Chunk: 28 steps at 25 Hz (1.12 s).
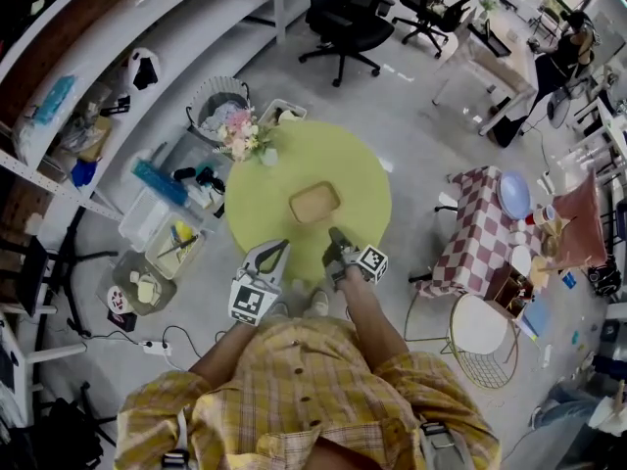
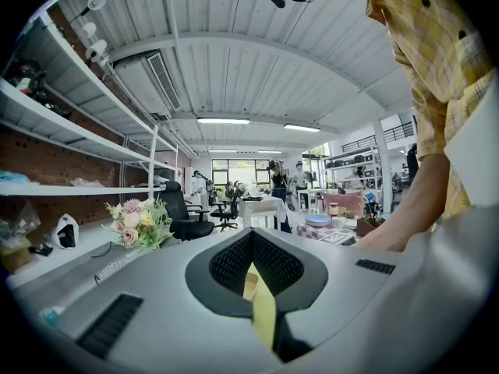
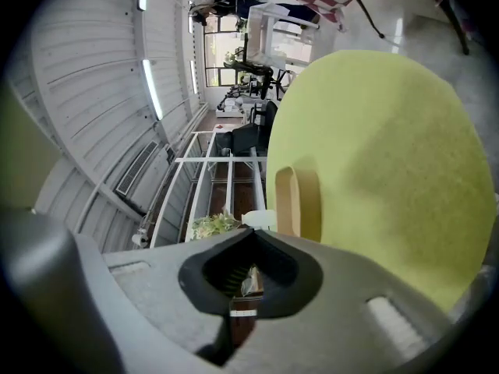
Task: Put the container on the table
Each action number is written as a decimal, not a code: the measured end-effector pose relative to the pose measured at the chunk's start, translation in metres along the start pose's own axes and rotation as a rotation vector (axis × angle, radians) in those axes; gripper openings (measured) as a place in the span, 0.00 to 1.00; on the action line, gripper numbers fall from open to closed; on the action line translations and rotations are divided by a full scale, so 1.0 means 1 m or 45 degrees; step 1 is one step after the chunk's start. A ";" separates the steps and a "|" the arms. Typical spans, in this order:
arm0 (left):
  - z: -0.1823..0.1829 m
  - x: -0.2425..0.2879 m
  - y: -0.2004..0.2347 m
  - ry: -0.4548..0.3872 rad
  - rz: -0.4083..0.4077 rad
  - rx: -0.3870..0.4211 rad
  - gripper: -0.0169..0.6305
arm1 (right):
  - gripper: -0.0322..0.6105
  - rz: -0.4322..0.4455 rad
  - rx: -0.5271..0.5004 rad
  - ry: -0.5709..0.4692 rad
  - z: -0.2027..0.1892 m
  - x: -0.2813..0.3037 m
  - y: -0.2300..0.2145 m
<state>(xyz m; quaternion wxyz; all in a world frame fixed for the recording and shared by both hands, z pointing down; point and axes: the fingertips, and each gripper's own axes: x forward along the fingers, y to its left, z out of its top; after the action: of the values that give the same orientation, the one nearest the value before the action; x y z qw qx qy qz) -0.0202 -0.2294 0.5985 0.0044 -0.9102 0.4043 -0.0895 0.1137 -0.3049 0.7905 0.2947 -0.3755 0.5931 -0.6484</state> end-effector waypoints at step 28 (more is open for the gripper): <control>-0.015 -0.014 -0.012 0.050 -0.002 -0.105 0.03 | 0.05 0.238 -1.331 0.389 -0.092 -0.034 0.157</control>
<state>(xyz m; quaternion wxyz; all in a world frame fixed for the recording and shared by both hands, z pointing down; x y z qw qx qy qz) -0.0229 -0.2099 0.6123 -0.0412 -0.9080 0.4070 -0.0905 0.0453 -0.2457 0.6296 0.0361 -0.3193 0.9029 -0.2856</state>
